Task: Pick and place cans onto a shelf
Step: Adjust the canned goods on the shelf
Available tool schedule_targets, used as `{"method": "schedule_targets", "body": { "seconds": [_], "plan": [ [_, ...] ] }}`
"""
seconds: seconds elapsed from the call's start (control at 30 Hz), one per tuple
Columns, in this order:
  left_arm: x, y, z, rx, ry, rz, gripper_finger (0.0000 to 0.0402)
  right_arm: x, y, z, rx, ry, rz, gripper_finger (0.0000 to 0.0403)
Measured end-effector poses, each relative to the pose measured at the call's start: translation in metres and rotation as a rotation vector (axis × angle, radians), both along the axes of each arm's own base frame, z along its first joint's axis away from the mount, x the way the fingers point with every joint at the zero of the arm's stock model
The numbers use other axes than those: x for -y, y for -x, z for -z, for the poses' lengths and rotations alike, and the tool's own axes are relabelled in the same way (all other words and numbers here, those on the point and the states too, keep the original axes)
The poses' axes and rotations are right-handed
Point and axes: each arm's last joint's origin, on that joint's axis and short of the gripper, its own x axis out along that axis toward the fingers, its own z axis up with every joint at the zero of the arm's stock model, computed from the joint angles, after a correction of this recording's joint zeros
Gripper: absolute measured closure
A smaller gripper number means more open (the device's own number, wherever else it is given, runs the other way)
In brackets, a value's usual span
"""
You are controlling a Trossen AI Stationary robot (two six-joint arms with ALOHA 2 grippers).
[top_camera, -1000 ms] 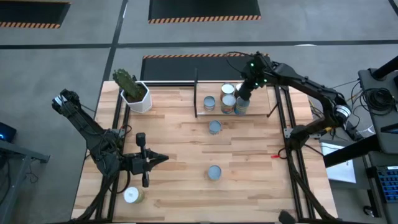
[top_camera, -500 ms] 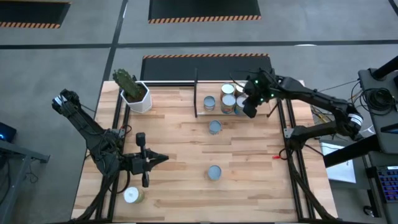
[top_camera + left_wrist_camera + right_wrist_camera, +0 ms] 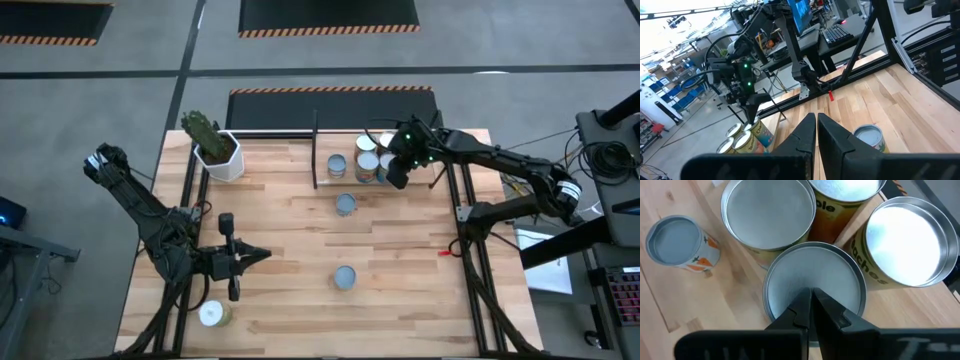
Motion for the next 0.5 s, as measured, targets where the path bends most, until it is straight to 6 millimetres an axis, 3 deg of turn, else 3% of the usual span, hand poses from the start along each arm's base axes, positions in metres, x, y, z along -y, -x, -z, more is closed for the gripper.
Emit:
{"method": "schedule_targets", "body": {
  "seconds": [0.3, 0.5],
  "plan": [
    [0.000, 0.000, 0.000, 0.003, 0.003, 0.000, 0.0402, 0.001, -0.001, -0.005, 0.005, 0.015, -0.002, 0.0394],
    [0.000, 0.000, 0.000, 0.003, 0.003, 0.000, 0.0402, 0.003, -0.004, -0.019, 0.039, 0.050, -0.011, 0.0394]
  ]
}}
